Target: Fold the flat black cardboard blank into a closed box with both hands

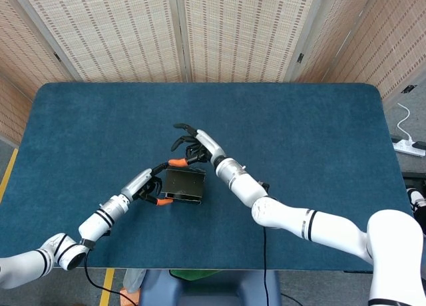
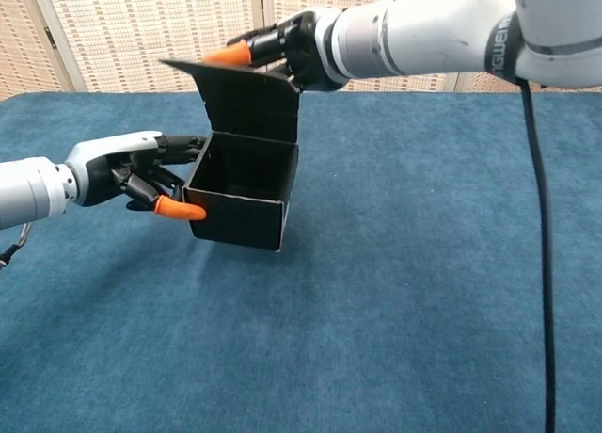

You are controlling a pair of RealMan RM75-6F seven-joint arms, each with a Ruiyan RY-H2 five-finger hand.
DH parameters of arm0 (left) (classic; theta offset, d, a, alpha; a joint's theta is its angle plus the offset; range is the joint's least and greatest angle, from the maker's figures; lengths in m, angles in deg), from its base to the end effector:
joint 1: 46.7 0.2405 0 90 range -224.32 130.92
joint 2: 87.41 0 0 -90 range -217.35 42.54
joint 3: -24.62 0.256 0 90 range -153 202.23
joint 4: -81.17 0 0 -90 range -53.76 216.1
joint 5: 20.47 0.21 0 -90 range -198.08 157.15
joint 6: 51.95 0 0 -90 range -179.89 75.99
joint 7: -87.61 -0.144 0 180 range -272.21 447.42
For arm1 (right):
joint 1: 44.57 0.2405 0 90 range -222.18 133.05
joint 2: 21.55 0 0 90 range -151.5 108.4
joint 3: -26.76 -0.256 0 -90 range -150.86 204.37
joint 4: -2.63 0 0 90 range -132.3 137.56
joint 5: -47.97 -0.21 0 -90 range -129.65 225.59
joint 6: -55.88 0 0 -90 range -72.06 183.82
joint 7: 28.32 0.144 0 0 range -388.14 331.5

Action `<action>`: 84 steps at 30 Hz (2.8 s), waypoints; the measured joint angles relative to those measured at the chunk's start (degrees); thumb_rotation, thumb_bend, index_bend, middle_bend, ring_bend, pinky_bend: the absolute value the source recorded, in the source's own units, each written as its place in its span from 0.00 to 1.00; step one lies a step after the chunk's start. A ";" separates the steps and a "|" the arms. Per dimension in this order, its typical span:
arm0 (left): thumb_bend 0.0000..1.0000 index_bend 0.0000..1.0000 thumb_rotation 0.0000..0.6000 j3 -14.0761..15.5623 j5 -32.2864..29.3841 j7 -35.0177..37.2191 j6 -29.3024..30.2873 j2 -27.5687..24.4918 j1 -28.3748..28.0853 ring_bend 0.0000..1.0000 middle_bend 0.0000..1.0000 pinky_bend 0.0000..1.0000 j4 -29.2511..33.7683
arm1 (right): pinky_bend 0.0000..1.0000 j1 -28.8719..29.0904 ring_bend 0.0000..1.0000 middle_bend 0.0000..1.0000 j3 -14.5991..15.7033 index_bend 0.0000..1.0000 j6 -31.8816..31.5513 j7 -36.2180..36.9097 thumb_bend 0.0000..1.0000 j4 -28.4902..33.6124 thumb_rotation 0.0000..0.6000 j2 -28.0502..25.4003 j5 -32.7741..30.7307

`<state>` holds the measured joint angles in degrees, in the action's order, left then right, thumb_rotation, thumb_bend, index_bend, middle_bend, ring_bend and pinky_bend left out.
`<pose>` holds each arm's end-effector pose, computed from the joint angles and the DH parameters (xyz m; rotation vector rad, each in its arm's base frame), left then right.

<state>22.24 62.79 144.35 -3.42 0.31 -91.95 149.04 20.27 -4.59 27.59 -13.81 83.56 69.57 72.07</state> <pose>-0.1927 0.3628 -0.0175 -1.6414 -1.8713 -1.2813 0.0182 -0.4123 -0.0278 1.4214 -2.2493 1.3166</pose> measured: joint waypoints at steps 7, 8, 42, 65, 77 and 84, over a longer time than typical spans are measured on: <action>0.31 0.57 1.00 -2.06 -7.56 -6.14 -4.76 0.46 0.07 0.71 0.55 0.95 0.69 | 1.00 3.04 0.75 0.42 8.03 0.16 -5.40 -9.51 0.00 2.56 1.00 -0.81 3.29; 0.31 0.54 1.00 -2.40 -8.57 -7.26 -5.12 0.63 0.12 0.71 0.53 0.95 0.71 | 1.00 3.49 0.75 0.42 8.96 0.16 -6.27 -10.73 0.00 2.77 1.00 -0.71 3.40; 0.23 0.00 1.00 -2.55 -29.94 -65.79 -1.21 -6.36 0.54 0.66 0.00 0.92 12.14 | 1.00 5.82 0.75 0.40 15.91 0.17 -21.55 -29.29 0.00 -0.22 1.00 9.69 9.73; 0.22 0.00 1.00 -4.53 -27.96 -62.50 4.18 -15.96 5.94 0.66 0.00 0.92 23.80 | 1.00 -0.73 0.76 0.47 27.02 0.39 -35.78 -36.71 0.22 -22.58 1.00 25.20 39.57; 0.22 0.00 1.00 -5.62 -22.03 -53.71 0.68 -18.18 7.47 0.65 0.00 0.92 23.66 | 1.00 -4.46 0.77 0.58 26.79 0.52 -35.95 -30.20 0.33 -36.30 1.00 32.04 49.65; 0.22 0.00 1.00 -5.62 -21.58 -53.69 0.18 -18.28 7.70 0.65 0.00 0.92 22.95 | 1.00 -5.42 0.77 0.57 24.90 0.52 -35.41 -29.66 0.33 -36.64 1.00 32.19 51.60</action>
<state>16.63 41.21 90.66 -3.24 -17.97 -84.26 171.99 14.86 20.31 -7.83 -43.47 46.92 101.76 123.67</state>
